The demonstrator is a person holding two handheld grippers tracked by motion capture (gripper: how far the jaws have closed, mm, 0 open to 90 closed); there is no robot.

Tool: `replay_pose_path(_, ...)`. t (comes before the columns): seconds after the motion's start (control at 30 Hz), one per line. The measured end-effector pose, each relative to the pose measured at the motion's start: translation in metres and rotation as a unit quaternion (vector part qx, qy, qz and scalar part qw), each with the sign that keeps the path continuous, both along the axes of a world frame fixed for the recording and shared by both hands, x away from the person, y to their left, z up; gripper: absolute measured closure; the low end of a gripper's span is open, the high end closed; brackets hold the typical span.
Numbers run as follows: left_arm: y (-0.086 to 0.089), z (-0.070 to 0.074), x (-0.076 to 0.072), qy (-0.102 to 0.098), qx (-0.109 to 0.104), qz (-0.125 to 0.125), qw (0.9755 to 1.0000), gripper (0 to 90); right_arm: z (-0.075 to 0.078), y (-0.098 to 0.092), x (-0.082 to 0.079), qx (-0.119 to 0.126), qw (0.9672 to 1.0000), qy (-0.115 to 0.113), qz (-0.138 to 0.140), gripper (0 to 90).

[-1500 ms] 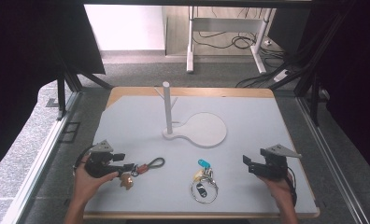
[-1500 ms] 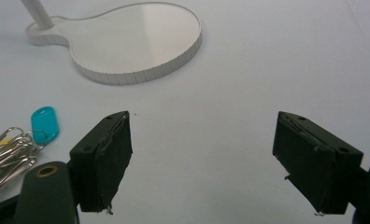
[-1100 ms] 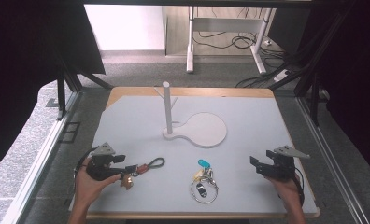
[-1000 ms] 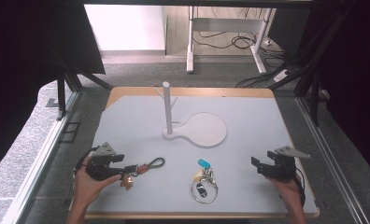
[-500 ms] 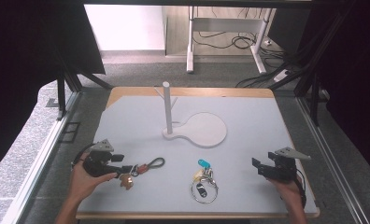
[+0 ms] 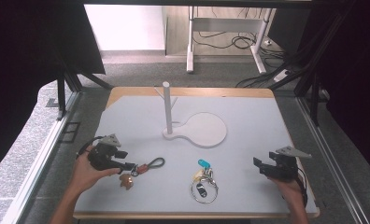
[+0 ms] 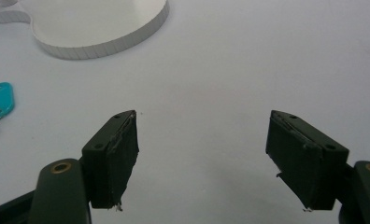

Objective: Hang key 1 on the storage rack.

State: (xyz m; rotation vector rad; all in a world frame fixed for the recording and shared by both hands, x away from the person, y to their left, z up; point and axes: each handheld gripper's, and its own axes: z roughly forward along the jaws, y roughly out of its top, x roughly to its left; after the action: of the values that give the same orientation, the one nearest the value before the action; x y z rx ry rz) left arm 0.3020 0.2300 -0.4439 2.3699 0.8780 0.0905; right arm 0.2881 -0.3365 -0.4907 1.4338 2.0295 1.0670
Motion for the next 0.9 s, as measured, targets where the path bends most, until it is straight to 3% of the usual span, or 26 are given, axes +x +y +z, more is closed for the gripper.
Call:
replay_pose_path(0.17,-0.010,0.002,0.009,0.011,0.026,-0.011,0.9995,42.6,0.000,-0.001,0.001,-0.001,1.0000,0.003,-0.007,25.4)
replay_pose_path(0.3,-0.024,-0.005,0.013,0.020,0.058,-0.036,0.9975,48.1,-0.002,0.001,0.002,-0.007,0.9999,0.008,-0.004,25.4)
replay_pose_path(0.33,-0.024,-0.005,0.013,0.020,0.058,-0.036,0.9975,49.7,-0.002,0.001,0.002,-0.007,0.9999,0.008,-0.004,25.4)
replay_pose_path(0.4,-0.031,-0.010,0.014,0.027,0.068,-0.045,0.9963,50.8,-0.002,0.003,0.002,-0.009,0.9999,0.009,-0.002,25.4)
replay_pose_path(0.5,-0.040,-0.018,0.017,0.044,0.098,-0.058,0.9925,53.8,-0.001,0.006,0.003,-0.007,0.9999,0.013,0.005,25.4)
replay_pose_path(0.6,-0.042,-0.020,0.020,0.050,0.103,-0.059,0.9916,55.9,0.000,0.009,0.003,-0.008,0.9998,0.013,0.009,25.4)
replay_pose_path(0.63,-0.044,-0.022,0.024,0.058,0.113,-0.065,0.9898,56.5,0.000,0.011,0.003,-0.008,0.9998,0.014,0.015,25.4)
replay_pose_path(0.9,-0.052,-0.029,0.032,0.078,0.118,-0.069,0.9875,58.4,-0.002,0.012,0.005,-0.011,0.9996,0.019,0.016,25.4)
